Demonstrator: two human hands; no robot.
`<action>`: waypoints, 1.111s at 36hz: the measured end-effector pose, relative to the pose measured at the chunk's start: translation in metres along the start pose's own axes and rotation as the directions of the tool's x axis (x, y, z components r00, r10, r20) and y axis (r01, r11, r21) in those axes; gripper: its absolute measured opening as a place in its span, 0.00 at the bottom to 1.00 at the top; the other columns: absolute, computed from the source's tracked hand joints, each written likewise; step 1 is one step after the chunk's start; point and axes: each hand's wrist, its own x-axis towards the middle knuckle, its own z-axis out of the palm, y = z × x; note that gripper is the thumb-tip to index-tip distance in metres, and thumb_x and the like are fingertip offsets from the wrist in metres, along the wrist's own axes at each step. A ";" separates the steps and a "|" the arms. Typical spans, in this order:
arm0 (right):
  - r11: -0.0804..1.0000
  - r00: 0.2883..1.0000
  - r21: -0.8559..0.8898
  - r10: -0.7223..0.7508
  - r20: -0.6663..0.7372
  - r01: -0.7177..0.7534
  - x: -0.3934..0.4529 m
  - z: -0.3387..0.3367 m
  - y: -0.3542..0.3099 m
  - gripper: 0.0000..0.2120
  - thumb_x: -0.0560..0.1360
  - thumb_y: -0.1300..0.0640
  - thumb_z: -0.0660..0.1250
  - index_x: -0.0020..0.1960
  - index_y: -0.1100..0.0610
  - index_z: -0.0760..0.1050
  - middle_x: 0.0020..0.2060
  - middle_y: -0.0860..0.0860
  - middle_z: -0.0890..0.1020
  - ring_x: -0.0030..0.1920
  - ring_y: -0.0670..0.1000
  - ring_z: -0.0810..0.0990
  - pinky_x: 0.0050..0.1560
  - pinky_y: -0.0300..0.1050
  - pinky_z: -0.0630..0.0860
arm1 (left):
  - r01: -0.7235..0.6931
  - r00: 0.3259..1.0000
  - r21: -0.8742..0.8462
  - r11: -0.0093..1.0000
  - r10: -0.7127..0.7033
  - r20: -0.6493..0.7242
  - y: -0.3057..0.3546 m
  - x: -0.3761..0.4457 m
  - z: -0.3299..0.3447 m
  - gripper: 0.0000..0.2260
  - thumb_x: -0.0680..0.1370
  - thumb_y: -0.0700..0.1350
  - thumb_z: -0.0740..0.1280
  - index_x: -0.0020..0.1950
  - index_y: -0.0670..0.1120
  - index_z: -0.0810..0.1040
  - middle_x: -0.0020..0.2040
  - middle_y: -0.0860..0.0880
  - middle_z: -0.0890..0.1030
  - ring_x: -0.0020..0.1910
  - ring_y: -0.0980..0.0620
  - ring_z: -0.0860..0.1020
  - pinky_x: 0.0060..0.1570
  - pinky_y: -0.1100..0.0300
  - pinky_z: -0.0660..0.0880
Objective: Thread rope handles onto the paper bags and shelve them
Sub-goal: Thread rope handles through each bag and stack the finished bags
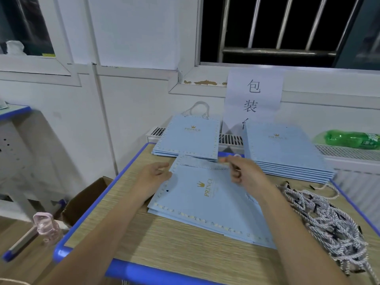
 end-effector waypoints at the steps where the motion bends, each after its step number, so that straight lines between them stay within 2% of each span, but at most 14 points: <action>1: 1.000 0.998 0.000 0.014 0.067 -0.014 -0.003 0.005 0.001 0.10 0.80 0.61 0.60 0.43 0.61 0.78 0.30 0.49 0.62 0.24 0.44 0.59 0.22 0.35 0.55 | -0.026 0.999 0.039 0.999 0.026 -0.018 -0.003 0.001 0.001 0.16 0.78 0.42 0.67 0.66 0.45 0.74 0.53 0.49 0.79 0.48 0.56 0.77 0.43 0.69 0.71; 4: 0.997 0.983 -0.071 -0.002 0.181 0.015 -0.014 0.024 -0.001 0.08 0.78 0.61 0.63 0.43 0.61 0.79 0.29 0.50 0.70 0.25 0.44 0.67 0.24 0.34 0.62 | -0.116 0.987 0.185 0.976 0.134 -0.088 -0.003 -0.003 0.003 0.14 0.78 0.43 0.65 0.63 0.43 0.75 0.47 0.50 0.79 0.45 0.56 0.76 0.41 0.71 0.70; 7: 0.986 0.960 -0.162 0.001 0.280 0.046 -0.025 0.039 0.002 0.04 0.75 0.60 0.68 0.44 0.60 0.80 0.28 0.49 0.77 0.26 0.43 0.73 0.28 0.34 0.67 | -0.157 0.967 0.346 0.925 0.216 -0.138 -0.001 -0.010 -0.007 0.05 0.79 0.46 0.63 0.51 0.47 0.78 0.44 0.52 0.79 0.43 0.54 0.76 0.40 0.65 0.70; 10: 0.983 0.949 -0.166 -0.028 0.313 0.084 -0.032 0.051 0.009 0.04 0.73 0.62 0.70 0.40 0.58 0.79 0.30 0.49 0.80 0.26 0.43 0.74 0.28 0.35 0.68 | -0.174 0.971 0.460 0.871 0.229 -0.066 -0.002 -0.013 -0.020 0.10 0.78 0.43 0.62 0.36 0.48 0.76 0.36 0.52 0.79 0.38 0.51 0.75 0.40 0.56 0.71; 13: 0.981 0.940 -0.136 -0.087 0.329 0.138 -0.035 0.062 0.013 0.05 0.71 0.63 0.72 0.38 0.57 0.79 0.27 0.47 0.80 0.24 0.42 0.73 0.26 0.34 0.66 | -0.147 0.989 0.534 0.832 0.117 0.089 0.000 -0.015 -0.028 0.10 0.76 0.40 0.64 0.34 0.48 0.77 0.36 0.53 0.78 0.41 0.51 0.75 0.46 0.53 0.72; 17: 0.966 0.928 -0.167 -0.128 0.350 0.197 -0.037 0.073 0.021 0.02 0.72 0.64 0.72 0.41 0.60 0.80 0.27 0.50 0.81 0.25 0.45 0.75 0.27 0.38 0.68 | -0.134 0.978 0.431 0.892 0.049 0.204 0.001 -0.015 -0.031 0.12 0.74 0.36 0.67 0.37 0.52 0.79 0.39 0.55 0.80 0.41 0.56 0.76 0.44 0.65 0.70; 19: 0.954 0.925 -0.206 -0.133 0.356 0.216 -0.038 0.078 0.024 0.03 0.72 0.65 0.71 0.41 0.59 0.81 0.29 0.52 0.82 0.29 0.49 0.77 0.28 0.38 0.69 | -0.130 0.970 0.338 0.932 0.048 0.240 0.000 -0.015 -0.034 0.11 0.72 0.36 0.69 0.36 0.52 0.81 0.39 0.52 0.81 0.43 0.52 0.78 0.48 0.61 0.72; 21: 0.946 0.927 -0.235 -0.131 0.350 0.223 -0.039 0.081 0.025 0.05 0.73 0.65 0.70 0.40 0.56 0.81 0.30 0.53 0.82 0.29 0.48 0.77 0.26 0.35 0.69 | -0.129 0.963 0.239 0.962 0.063 0.262 -0.001 -0.015 -0.036 0.08 0.69 0.40 0.71 0.35 0.53 0.83 0.40 0.52 0.83 0.45 0.50 0.80 0.52 0.56 0.74; 23: 0.941 0.928 -0.235 -0.155 0.340 0.243 -0.039 0.082 0.025 0.08 0.73 0.65 0.69 0.38 0.55 0.80 0.34 0.56 0.83 0.28 0.44 0.76 0.25 0.33 0.68 | -0.125 0.961 0.180 0.976 0.074 0.268 -0.001 -0.015 -0.036 0.08 0.71 0.37 0.71 0.37 0.51 0.83 0.39 0.53 0.83 0.45 0.50 0.80 0.52 0.57 0.75; 25: 0.940 0.926 -0.213 -0.188 0.327 0.266 -0.039 0.083 0.026 0.10 0.73 0.64 0.70 0.36 0.53 0.80 0.41 0.59 0.84 0.30 0.44 0.77 0.25 0.34 0.68 | -0.124 0.957 0.150 0.981 0.078 0.279 -0.001 -0.014 -0.035 0.10 0.74 0.34 0.68 0.39 0.47 0.83 0.39 0.53 0.83 0.44 0.53 0.80 0.49 0.61 0.75; 29: 0.939 0.919 -0.182 -0.224 0.325 0.293 -0.039 0.086 0.027 0.09 0.74 0.63 0.69 0.37 0.53 0.80 0.42 0.53 0.84 0.32 0.43 0.78 0.25 0.32 0.67 | -0.113 0.948 0.073 0.991 0.086 0.305 0.001 -0.014 -0.034 0.08 0.75 0.32 0.65 0.41 0.42 0.82 0.38 0.53 0.84 0.40 0.57 0.81 0.43 0.68 0.74; 34: 0.947 0.915 -0.128 -0.240 0.325 0.294 -0.042 0.088 0.026 0.04 0.75 0.66 0.68 0.45 0.67 0.80 0.40 0.50 0.82 0.29 0.42 0.76 0.25 0.27 0.66 | -0.094 0.942 0.005 0.996 0.087 0.325 0.002 -0.014 -0.031 0.08 0.76 0.32 0.64 0.41 0.41 0.80 0.36 0.54 0.83 0.37 0.60 0.81 0.38 0.71 0.73; 36: 0.941 0.909 -0.148 -0.239 0.342 0.303 -0.043 0.089 0.026 0.04 0.75 0.66 0.68 0.42 0.63 0.80 0.39 0.48 0.82 0.29 0.41 0.75 0.26 0.27 0.66 | -0.080 0.941 -0.002 0.997 0.076 0.331 0.002 -0.014 -0.031 0.09 0.76 0.31 0.64 0.41 0.41 0.80 0.36 0.53 0.84 0.37 0.60 0.81 0.38 0.71 0.73; 40: 0.925 0.910 -0.187 -0.261 0.324 0.332 -0.042 0.090 0.026 0.12 0.74 0.65 0.69 0.35 0.53 0.78 0.38 0.42 0.83 0.29 0.41 0.75 0.30 0.29 0.69 | -0.073 0.941 -0.010 0.997 0.073 0.330 0.001 -0.015 -0.032 0.10 0.75 0.30 0.64 0.40 0.41 0.81 0.37 0.51 0.84 0.39 0.57 0.82 0.39 0.69 0.73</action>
